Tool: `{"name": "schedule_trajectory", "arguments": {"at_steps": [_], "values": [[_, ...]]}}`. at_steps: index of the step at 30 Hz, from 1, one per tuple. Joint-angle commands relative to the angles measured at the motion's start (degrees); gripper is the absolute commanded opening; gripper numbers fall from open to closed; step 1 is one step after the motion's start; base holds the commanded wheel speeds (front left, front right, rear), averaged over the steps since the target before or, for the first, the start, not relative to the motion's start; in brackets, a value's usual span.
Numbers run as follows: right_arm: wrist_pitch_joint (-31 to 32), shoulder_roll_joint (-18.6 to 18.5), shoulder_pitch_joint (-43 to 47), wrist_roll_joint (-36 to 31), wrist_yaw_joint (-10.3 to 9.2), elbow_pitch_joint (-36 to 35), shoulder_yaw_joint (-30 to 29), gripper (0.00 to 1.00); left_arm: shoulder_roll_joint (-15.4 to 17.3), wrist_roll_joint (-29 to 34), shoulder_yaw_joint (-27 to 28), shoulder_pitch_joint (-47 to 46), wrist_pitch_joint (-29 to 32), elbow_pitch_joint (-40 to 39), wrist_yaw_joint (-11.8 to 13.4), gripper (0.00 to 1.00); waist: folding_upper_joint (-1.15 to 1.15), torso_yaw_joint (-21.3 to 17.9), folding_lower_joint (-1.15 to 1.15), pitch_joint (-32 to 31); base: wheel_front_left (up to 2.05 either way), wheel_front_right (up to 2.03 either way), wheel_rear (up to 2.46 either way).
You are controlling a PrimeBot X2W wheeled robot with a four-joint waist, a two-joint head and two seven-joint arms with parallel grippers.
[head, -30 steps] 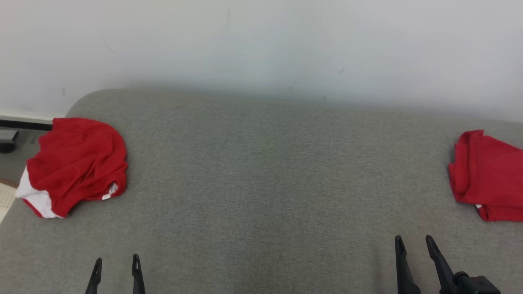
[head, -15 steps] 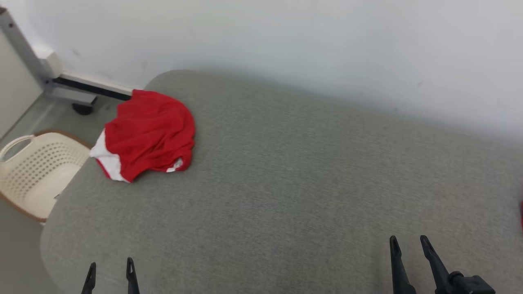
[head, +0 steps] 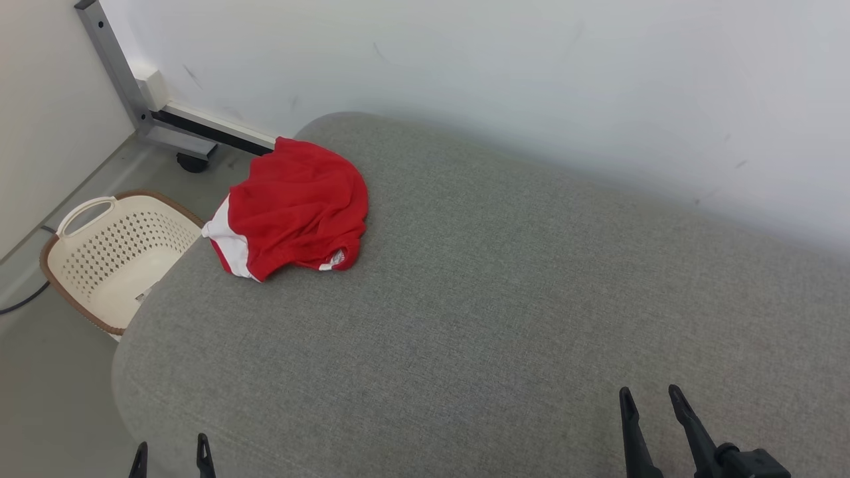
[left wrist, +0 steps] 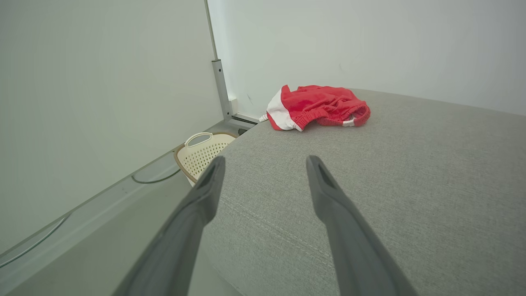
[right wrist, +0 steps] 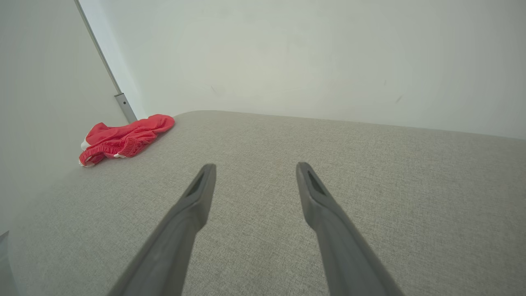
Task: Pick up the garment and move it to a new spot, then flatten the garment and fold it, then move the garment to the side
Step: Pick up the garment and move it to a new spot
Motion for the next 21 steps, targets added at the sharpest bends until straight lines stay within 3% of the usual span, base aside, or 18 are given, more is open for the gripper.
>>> {"name": "schedule_trajectory", "arguments": {"at_steps": [1,13,21], "values": [[-0.02,0.02,0.21,-0.02,0.02,0.2,0.2,1.0,-0.02,0.03,0.25,0.27,-0.17,-0.23,0.18,1.0,0.0,-0.15,0.0,0.09,0.0,0.0,0.0],[-0.02,0.01,-0.97,-0.52,0.02,-0.07,1.63,1.0,0.02,-0.92,1.27,-3.09,-0.17,0.96,-1.09,1.0,0.0,-3.22,0.0,1.48,0.0,0.0,0.0],[-0.03,-0.01,-5.55,-2.76,0.02,-1.99,1.83,1.0,2.47,-3.1,6.89,-15.89,-0.17,4.53,-3.07,1.0,0.0,-11.72,0.0,8.37,0.0,0.0,0.0]]}}
